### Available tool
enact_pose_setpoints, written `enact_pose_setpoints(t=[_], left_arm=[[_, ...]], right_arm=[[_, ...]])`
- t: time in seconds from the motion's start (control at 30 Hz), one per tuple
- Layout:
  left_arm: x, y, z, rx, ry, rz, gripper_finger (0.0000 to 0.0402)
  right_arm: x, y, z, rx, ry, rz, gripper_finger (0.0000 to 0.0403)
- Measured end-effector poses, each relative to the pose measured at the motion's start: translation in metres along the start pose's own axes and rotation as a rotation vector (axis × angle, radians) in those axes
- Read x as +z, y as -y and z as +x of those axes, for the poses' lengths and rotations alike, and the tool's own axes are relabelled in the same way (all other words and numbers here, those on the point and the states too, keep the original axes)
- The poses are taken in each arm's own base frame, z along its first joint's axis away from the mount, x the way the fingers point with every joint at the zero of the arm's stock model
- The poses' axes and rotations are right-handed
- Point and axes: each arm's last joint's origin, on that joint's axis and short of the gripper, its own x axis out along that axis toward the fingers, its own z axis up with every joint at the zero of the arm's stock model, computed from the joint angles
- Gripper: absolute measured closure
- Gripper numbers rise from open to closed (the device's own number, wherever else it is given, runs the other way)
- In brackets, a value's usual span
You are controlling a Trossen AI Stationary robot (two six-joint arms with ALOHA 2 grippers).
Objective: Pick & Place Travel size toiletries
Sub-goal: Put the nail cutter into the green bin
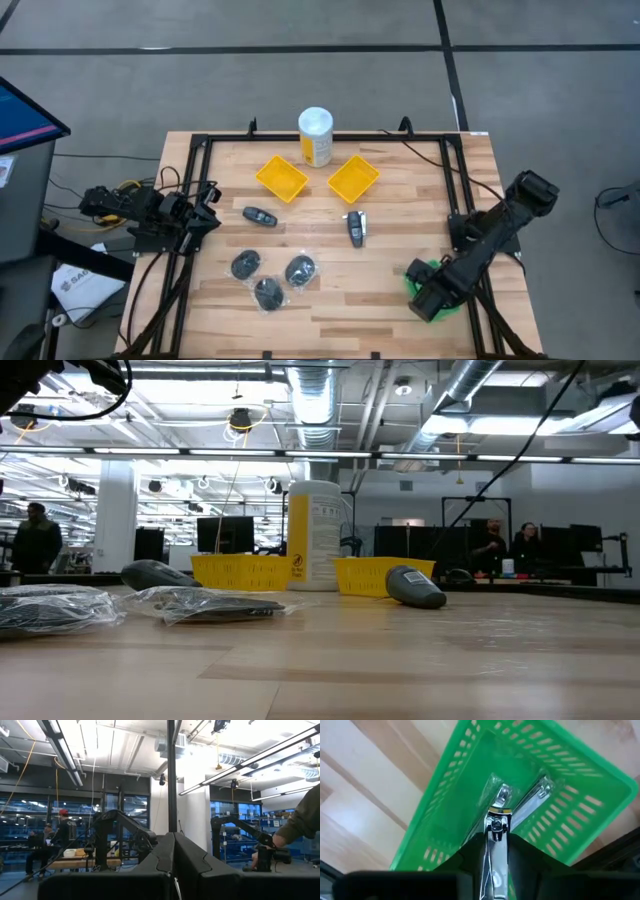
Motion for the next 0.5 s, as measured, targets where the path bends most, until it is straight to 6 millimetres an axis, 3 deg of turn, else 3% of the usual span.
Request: enact_pose_setpoints(t=[0.3, 0.5], left_arm=[[0.000, 0.000, 0.000, 0.000, 0.000, -0.001, 0.0399], [0.000, 0.000, 0.000, 0.000, 0.000, -0.002, 0.0399]], right_arm=[[-0.002, 0.002, -0.006, 0.021, -0.007, -0.008, 0.0235], [0.019, 0.018, -0.064, 0.232, 0.119, 0.023, 0.0208]])
